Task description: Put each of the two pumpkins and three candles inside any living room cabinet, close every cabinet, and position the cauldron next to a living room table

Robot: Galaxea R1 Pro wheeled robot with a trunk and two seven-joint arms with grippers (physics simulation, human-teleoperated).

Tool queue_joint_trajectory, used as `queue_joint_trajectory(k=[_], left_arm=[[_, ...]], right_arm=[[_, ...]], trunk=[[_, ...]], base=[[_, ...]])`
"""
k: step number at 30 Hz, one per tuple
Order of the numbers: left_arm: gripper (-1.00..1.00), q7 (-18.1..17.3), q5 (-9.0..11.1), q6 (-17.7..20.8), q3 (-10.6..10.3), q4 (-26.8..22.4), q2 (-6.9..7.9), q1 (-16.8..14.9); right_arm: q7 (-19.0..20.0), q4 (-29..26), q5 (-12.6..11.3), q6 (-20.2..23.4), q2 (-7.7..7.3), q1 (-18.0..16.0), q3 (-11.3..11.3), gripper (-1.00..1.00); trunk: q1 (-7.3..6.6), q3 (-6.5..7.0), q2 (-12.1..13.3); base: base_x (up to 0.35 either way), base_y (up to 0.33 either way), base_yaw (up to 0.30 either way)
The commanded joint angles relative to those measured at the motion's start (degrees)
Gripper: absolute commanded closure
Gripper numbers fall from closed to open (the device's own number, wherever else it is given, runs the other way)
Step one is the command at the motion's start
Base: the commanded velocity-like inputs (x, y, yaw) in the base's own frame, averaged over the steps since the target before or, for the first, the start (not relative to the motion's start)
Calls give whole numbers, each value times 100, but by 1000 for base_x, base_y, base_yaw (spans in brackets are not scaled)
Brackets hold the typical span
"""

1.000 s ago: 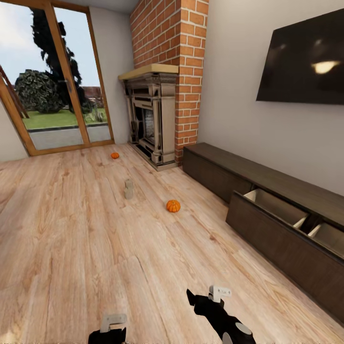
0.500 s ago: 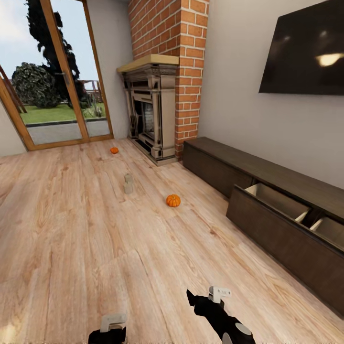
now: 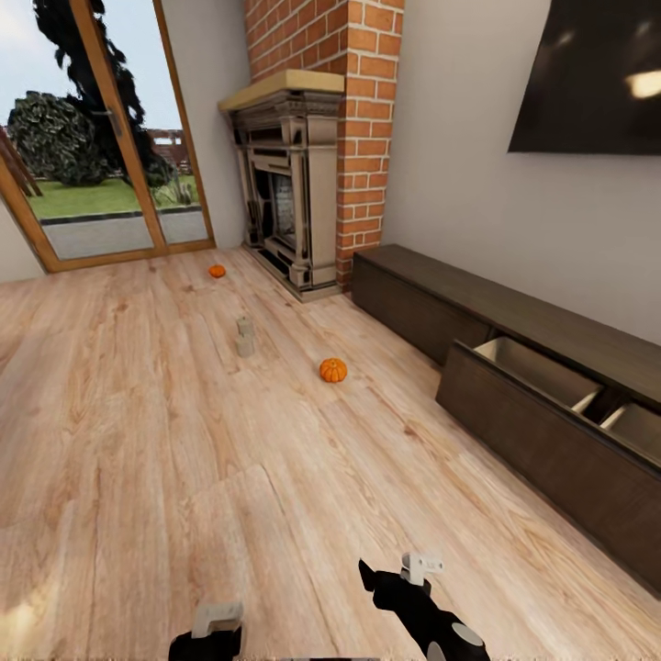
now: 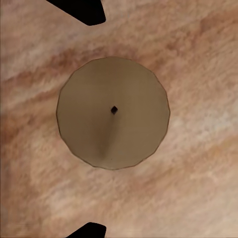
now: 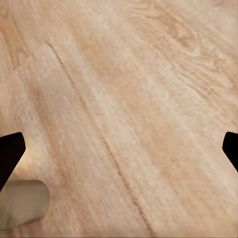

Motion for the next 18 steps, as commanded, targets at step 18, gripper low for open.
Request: queue_joint_trajectory(k=[18], left_arm=[[-100,42,22,93,-46,-99,16,-19]], right_arm=[[-14,50,-20,29,9,-1,3,-100]], trunk=[[19,-183,-13]], base=[[0,0,0]])
